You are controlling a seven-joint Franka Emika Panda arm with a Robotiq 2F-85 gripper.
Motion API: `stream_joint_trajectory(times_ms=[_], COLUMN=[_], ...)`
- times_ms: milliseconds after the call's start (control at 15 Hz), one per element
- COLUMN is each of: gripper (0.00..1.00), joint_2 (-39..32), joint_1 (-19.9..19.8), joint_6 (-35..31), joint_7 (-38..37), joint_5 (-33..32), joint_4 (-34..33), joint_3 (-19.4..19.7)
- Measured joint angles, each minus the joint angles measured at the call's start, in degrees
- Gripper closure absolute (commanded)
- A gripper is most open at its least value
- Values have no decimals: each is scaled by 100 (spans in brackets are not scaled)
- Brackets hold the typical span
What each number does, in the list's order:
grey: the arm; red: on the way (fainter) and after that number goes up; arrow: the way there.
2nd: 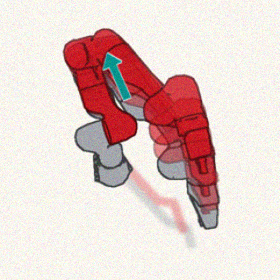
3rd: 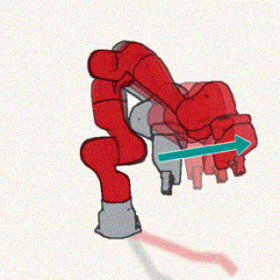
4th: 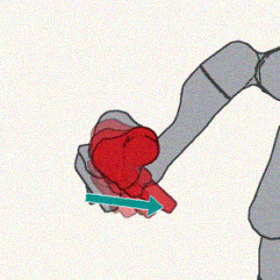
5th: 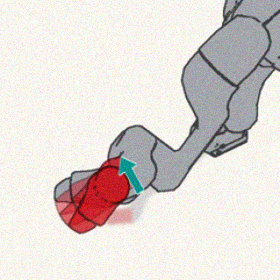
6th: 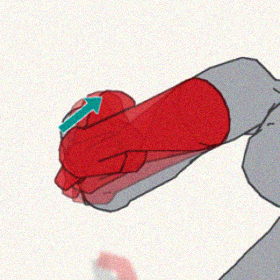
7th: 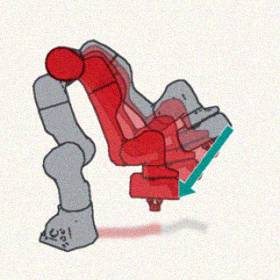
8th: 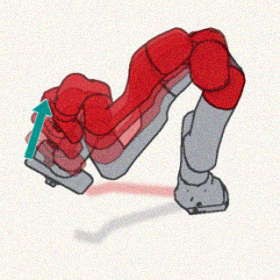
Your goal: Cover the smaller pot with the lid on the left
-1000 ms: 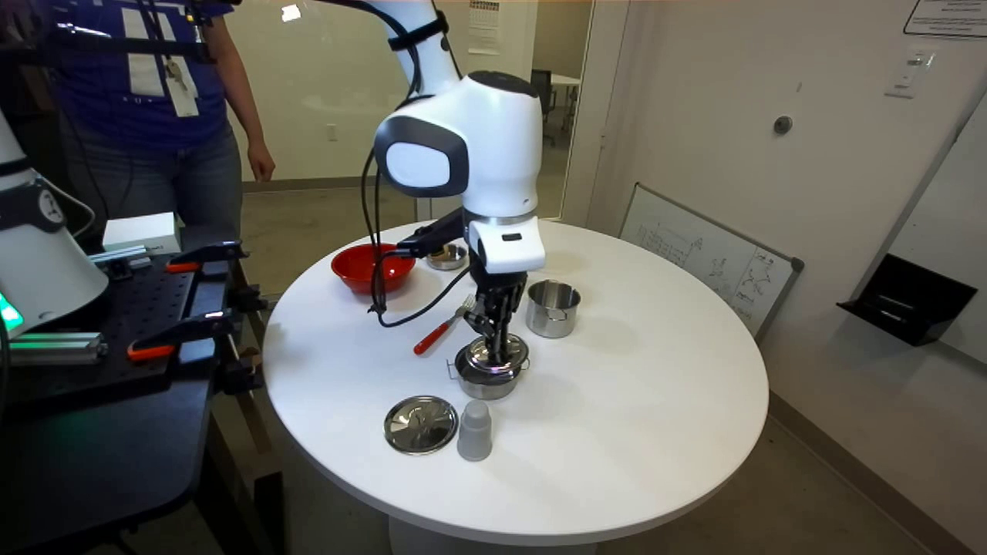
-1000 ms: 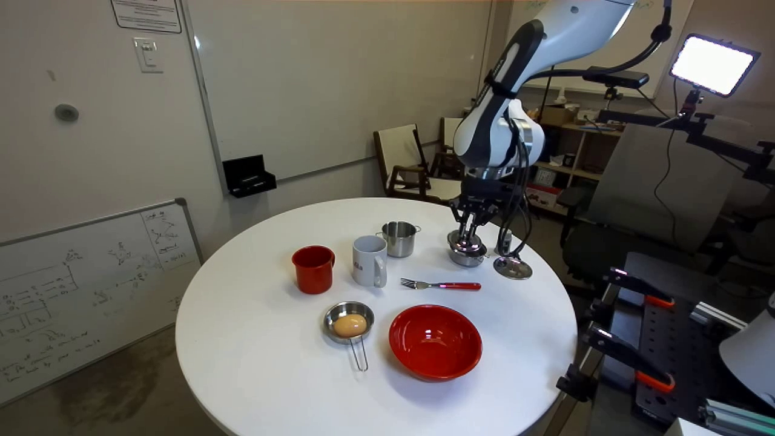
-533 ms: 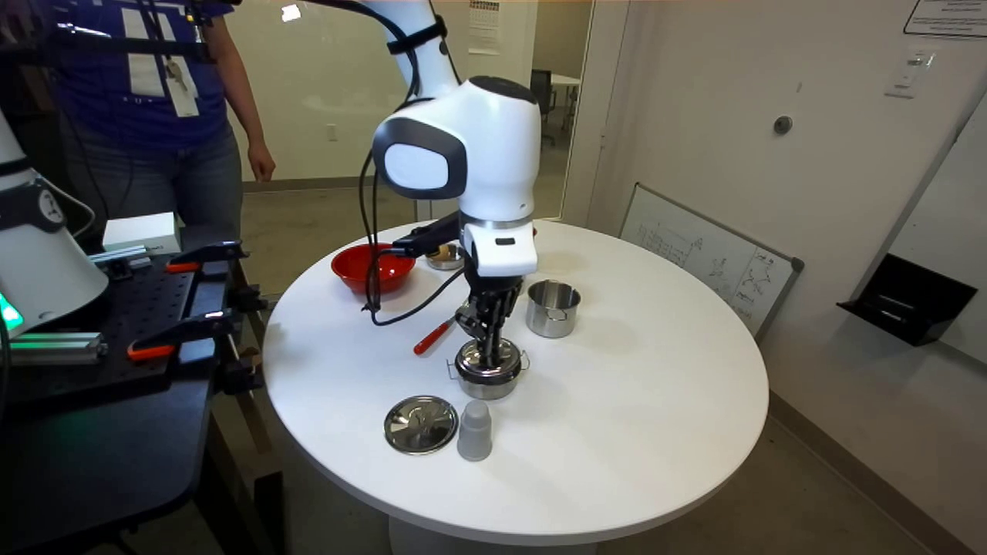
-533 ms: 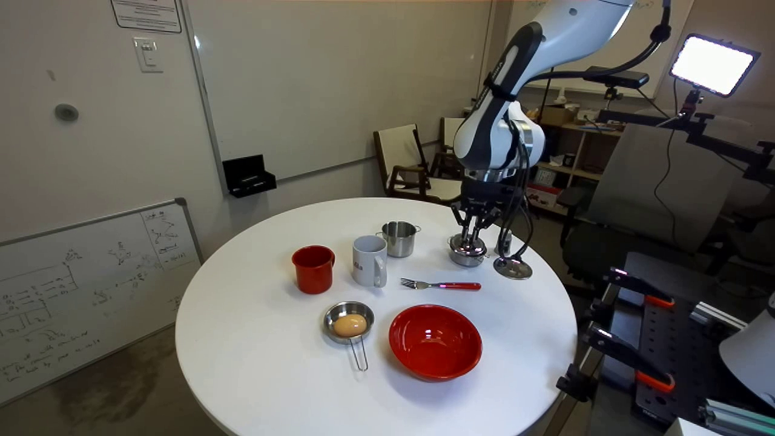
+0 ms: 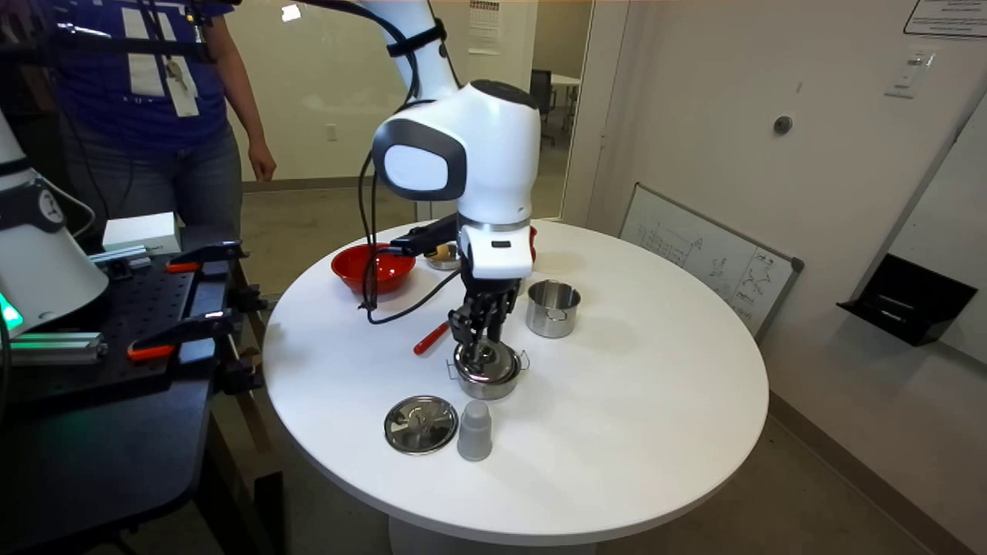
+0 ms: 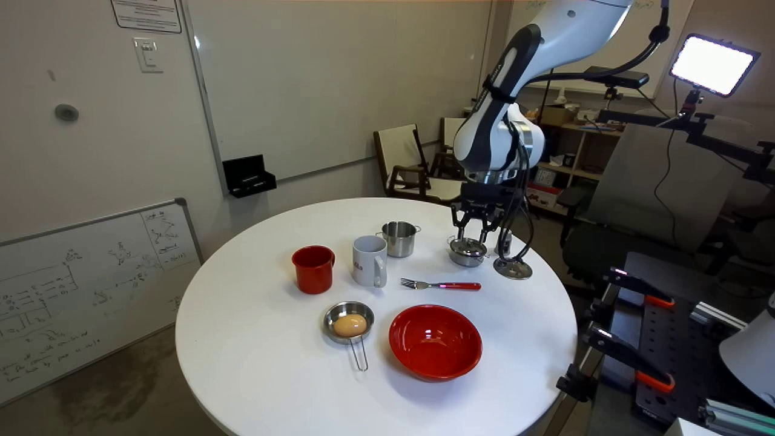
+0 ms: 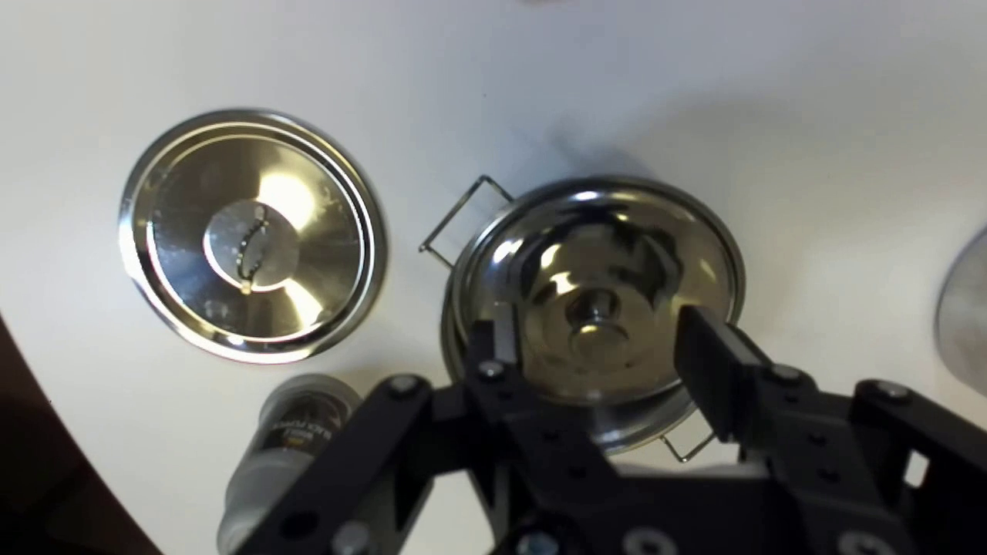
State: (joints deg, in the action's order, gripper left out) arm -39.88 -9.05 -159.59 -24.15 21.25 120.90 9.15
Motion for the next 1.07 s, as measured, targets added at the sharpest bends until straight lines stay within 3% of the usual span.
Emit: stream_joint_trajectory(times_ms=[133,667,1000,1067], gripper=[0,0,0,20], joint_2=[0,11,132,145], joint_1=[32,365,243,201], joint_6=[0,-13,-35,-36], joint_7=[-41,-376,-333,-314], joint_5=[-1,-26,24,47], joint_4=[0,5,24,24], joint_3=[32,382,67,-33])
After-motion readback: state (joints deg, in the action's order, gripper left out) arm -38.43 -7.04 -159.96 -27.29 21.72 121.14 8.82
